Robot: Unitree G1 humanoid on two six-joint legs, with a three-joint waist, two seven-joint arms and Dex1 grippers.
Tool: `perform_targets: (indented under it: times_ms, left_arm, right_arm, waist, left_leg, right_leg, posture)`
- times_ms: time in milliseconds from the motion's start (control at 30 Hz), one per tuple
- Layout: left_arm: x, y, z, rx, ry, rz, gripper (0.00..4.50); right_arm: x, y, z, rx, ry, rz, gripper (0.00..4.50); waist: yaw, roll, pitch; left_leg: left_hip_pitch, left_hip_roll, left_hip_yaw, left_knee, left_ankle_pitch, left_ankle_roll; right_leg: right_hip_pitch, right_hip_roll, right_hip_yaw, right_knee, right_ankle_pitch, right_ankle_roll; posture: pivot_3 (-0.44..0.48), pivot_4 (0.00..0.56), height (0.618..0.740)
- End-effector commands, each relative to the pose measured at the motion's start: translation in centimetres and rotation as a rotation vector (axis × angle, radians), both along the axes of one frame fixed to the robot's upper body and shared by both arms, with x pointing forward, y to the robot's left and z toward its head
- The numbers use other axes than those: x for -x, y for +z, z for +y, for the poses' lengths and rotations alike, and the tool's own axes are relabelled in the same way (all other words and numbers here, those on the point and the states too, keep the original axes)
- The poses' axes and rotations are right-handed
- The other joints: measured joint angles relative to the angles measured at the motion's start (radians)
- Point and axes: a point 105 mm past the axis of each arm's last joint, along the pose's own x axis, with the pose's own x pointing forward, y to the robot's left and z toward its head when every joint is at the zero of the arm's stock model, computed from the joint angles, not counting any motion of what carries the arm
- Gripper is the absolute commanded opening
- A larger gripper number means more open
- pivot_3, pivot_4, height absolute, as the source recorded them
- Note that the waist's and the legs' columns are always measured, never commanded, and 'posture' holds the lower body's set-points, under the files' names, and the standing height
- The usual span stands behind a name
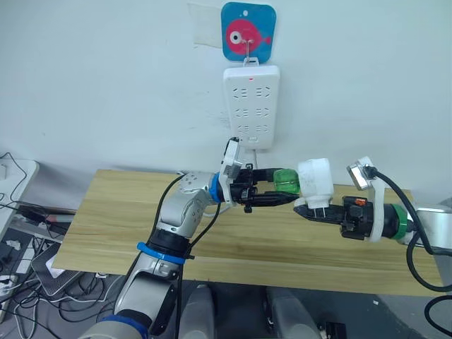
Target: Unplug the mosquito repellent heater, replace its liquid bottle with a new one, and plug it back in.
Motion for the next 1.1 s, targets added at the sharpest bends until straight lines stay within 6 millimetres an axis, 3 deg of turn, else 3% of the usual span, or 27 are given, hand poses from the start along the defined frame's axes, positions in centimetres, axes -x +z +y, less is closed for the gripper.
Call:
perform_targets:
  times_ms: [33, 233, 300, 367, 467, 567, 633, 700, 833, 933, 1100]
  left_arm:
    - [-0.6, -1.6, -0.2, -0.090, 0.045, 0.006, 2.23]
    - [-0.6, -1.8, -0.3, -0.102, 0.035, 0.010, 2.23]
    - [-0.4, -1.4, -0.3, -0.084, 0.011, 0.056, 2.23]
    - [0.3, -0.9, 0.0, -0.072, -0.050, 0.136, 2.23]
    - [1.0, -0.6, 0.3, -0.078, -0.103, 0.217, 2.23]
    - [1.0, -0.9, 1.1, -0.116, -0.127, 0.318, 2.23]
    - [1.4, -1.6, 2.3, -0.178, -0.184, 0.455, 2.23]
    - [1.6, -1.6, 3.1, -0.205, -0.230, 0.586, 2.23]
    - [2.2, -2.4, 3.8, -0.289, -0.281, 0.697, 2.23]
    - [2.6, -2.6, 3.9, -0.319, -0.314, 0.741, 2.23]
    - [2.8, -2.2, 3.6, -0.337, -0.356, 0.804, 2.23]
  right_arm:
    - [2.1, 3.0, 1.9, -0.130, 0.145, -0.077, 0.04]
    - [2.4, 2.9, 1.6, -0.103, 0.149, -0.078, 0.04]
    - [3.0, 1.6, 1.1, 0.038, 0.152, -0.094, 0.04]
    - [2.9, -0.4, -0.2, 0.229, 0.125, -0.162, 0.04]
    - [2.4, -1.8, -2.0, 0.393, 0.121, -0.280, 0.04]
    - [2.0, -3.2, -5.3, 0.594, 0.185, -0.478, 0.64]
    - [0.6, -3.0, -8.3, 0.763, 0.209, -0.771, 1.38]
    - [-0.1, -2.4, -9.2, 0.876, 0.282, -1.048, 1.97]
    - [-0.7, -1.2, -8.1, 0.907, 0.428, -1.459, 3.39]
    - [-0.7, -1.0, -7.1, 0.880, 0.495, -1.627, 4.46]
    - [-0.6, 0.0, -3.9, 0.789, 0.572, -1.910, 4.49]
  waist:
    - [0.000, 0.000, 0.000]
    - [0.000, 0.000, 0.000]
    - [0.000, 0.000, 0.000]
    - [0.001, 0.000, 0.000]
    - [0.001, 0.000, 0.000]
    - [0.003, 0.000, 0.000]
    - [0.002, 0.000, 0.000]
    - [-0.002, 0.000, 0.000]
    - [-0.024, 0.000, 0.000]
    - [-0.028, 0.000, 0.000]
    - [-0.030, 0.000, 0.000]
  left_leg:
    - [0.000, 0.000, 0.000, 0.000, 0.000, 0.000]
    - [0.000, 0.000, 0.000, 0.000, 0.000, 0.000]
    - [0.000, 0.000, 0.000, 0.000, 0.000, 0.000]
    - [-0.001, 0.000, -0.001, -0.001, 0.000, 0.000]
    - [-0.001, 0.001, -0.003, -0.001, 0.000, 0.000]
    - [-0.001, 0.000, -0.003, 0.000, 0.000, 0.000]
    - [0.000, -0.001, -0.002, 0.001, 0.000, 0.000]
    - [0.000, -0.001, -0.002, 0.001, 0.000, 0.000]
    - [0.002, -0.001, 0.000, 0.000, 0.000, 0.000]
    - [0.004, -0.001, 0.001, 0.000, 0.000, -0.001]
    - [0.005, -0.001, 0.001, 0.001, 0.002, -0.004]
  right_leg:
    - [0.000, 0.000, 0.000, 0.000, 0.000, 0.000]
    - [0.000, 0.000, 0.000, 0.000, 0.000, 0.000]
    - [0.000, 0.000, 0.000, 0.000, 0.000, 0.000]
    - [0.000, 0.000, -0.001, -0.001, 0.000, 0.000]
    - [0.000, 0.001, -0.003, -0.002, 0.000, 0.000]
    - [0.000, 0.000, -0.004, -0.002, -0.003, 0.005]
    - [0.001, 0.000, -0.003, -0.002, -0.003, 0.006]
    - [0.001, 0.000, -0.003, -0.002, -0.003, 0.006]
    - [0.001, 0.000, 0.000, -0.001, -0.003, 0.006]
    - [0.002, 0.000, 0.001, 0.001, 0.000, 0.001]
    - [0.001, 0.000, 0.001, 0.005, 0.000, 0.001]
  posture:
    - [-0.050, 0.242, 0.740]
    - [-0.054, 0.242, 0.740]
    - [-0.054, 0.242, 0.740]
    - [-0.054, 0.242, 0.740]
    - [-0.054, 0.242, 0.740]
    - [-0.047, 0.237, 0.740]
    - [-0.047, 0.237, 0.740]
    - [-0.053, 0.233, 0.740]
    - [-0.059, 0.225, 0.740]
    - [-0.062, 0.222, 0.740]
    - [-0.064, 0.219, 0.740]
